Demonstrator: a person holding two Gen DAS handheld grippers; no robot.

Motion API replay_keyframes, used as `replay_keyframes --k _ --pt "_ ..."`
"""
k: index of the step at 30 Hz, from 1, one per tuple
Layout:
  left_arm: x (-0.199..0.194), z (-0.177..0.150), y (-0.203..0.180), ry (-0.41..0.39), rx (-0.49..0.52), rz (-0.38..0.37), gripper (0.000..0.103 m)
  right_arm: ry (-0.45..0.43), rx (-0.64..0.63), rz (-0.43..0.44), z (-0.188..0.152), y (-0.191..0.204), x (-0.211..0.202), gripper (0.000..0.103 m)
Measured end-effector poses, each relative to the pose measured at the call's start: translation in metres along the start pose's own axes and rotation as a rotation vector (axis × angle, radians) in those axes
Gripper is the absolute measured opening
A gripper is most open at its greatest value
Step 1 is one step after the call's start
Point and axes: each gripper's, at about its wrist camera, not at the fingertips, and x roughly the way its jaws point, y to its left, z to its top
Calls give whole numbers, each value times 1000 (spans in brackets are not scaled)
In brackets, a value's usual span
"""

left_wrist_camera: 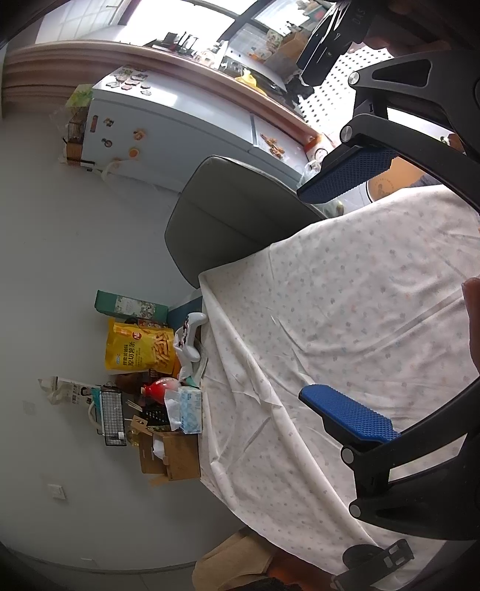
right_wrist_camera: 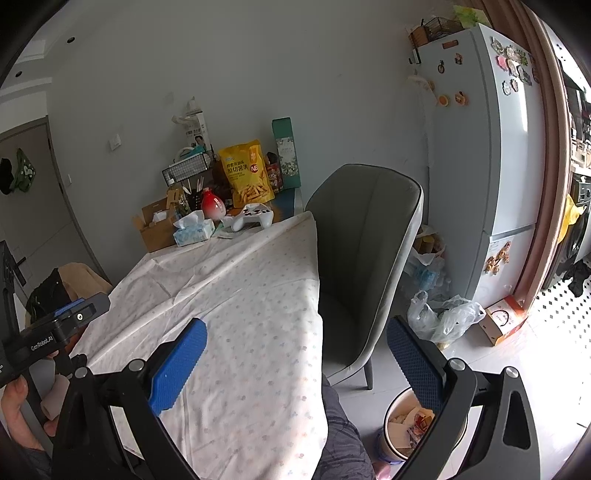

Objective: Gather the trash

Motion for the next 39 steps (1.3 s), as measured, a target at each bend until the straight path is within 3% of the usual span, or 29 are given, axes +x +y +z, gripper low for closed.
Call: replay_keyframes --k 39 --pt "8 -1 -3 19 1 -6 97 3 20 -2 -2 -5 0 95"
